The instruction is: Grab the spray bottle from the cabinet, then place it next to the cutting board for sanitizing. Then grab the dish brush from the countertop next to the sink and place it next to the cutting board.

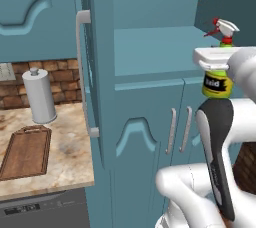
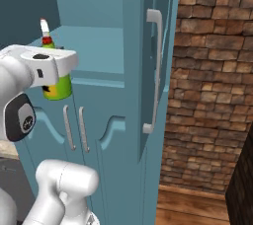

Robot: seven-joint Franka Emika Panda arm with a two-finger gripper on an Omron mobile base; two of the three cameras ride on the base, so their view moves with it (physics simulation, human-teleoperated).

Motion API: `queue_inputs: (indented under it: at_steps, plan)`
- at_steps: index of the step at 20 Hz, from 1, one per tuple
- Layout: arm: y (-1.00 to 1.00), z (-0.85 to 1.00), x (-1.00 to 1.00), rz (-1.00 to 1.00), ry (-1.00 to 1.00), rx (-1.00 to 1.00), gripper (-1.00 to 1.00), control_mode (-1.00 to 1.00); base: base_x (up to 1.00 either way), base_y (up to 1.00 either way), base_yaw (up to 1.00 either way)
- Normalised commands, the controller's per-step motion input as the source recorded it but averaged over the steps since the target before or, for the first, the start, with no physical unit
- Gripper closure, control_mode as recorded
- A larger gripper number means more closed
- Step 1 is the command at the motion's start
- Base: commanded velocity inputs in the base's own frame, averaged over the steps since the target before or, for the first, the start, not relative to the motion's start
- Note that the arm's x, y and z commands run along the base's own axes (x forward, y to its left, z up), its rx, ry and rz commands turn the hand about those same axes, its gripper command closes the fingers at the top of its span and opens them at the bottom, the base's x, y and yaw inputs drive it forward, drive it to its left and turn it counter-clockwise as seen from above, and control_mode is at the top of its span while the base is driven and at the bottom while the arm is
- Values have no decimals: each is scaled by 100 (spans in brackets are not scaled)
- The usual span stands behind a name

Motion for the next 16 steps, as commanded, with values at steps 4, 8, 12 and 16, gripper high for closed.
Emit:
queue_inputs:
  at_steps: [4, 8, 12, 16]
  plan:
    - [-4, -70, -14, 6, 33, 0, 100, -100, 0, 0, 0]
    - [0, -48, -34, 8, 4, 0, 100, -100, 0, 0, 0]
    - [0, -21, -38, 6, -5, 0, 100, -100, 0, 0, 0]
    - [0, -3, -27, 7, -11, 0, 100, -100, 0, 0, 0]
